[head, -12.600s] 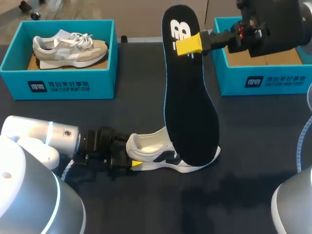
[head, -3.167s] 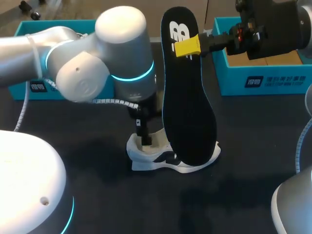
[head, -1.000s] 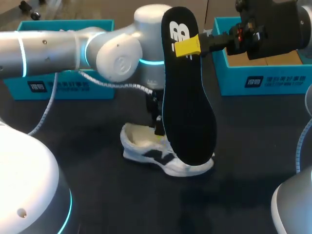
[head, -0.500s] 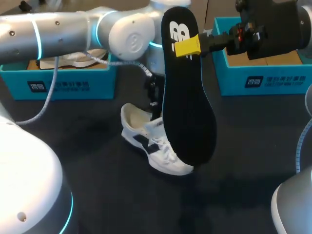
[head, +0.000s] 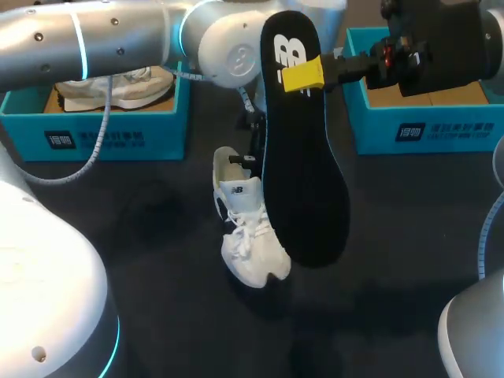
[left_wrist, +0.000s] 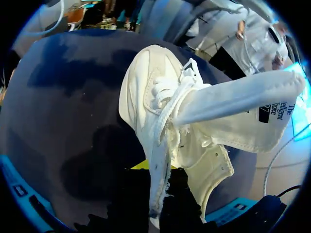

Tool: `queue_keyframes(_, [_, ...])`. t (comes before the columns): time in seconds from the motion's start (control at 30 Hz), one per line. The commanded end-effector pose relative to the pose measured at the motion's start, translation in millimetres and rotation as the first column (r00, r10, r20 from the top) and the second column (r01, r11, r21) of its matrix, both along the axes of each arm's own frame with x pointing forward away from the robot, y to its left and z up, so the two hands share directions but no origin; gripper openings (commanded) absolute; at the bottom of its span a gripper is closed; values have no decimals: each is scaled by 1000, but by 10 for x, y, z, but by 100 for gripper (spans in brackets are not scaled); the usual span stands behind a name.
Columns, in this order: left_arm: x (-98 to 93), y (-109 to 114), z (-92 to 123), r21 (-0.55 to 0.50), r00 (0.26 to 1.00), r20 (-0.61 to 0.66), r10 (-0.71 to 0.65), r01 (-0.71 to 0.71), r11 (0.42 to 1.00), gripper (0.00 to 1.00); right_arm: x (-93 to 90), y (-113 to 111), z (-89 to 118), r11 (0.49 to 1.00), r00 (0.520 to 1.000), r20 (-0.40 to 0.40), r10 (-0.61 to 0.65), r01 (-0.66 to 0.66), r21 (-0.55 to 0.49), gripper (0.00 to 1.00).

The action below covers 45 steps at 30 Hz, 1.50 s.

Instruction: Take the shoe out of the shoebox, open the shoe tongue, remove and reinsert the insole, then place the shoe into the shoebox

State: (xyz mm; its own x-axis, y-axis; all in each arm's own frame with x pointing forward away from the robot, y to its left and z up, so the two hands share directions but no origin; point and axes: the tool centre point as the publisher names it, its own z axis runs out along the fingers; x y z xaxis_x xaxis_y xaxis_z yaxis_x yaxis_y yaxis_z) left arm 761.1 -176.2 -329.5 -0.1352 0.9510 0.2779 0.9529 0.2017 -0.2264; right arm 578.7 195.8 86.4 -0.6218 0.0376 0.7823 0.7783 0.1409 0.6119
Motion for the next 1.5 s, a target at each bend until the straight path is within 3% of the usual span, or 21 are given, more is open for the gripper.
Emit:
queue_keyframes(0.03, [-38,33,35,-25,996,21,-90,90,996,0,17,37,-2,1000,1000,-1,2,-2,-1,0])
queue_keyframes(0.27, [-38,33,35,-25,996,21,-90,90,996,0,17,37,-2,1000,1000,-1,2,-2,-1,0])
queue_keyframes(0.63, [-167,-300,-81,-44,991,92,-100,104,994,0,17,37,-2,1000,1000,-1,2,-2,-1,0])
queue_keyframes(1.03, [-172,-538,-327,-14,989,59,-136,137,990,0,17,37,-2,1000,1000,-1,2,-2,-1,0])
queue_keyframes(1.5, [-162,-653,-628,-3,989,57,-139,139,990,0,17,37,-2,1000,1000,-1,2,-2,-1,0])
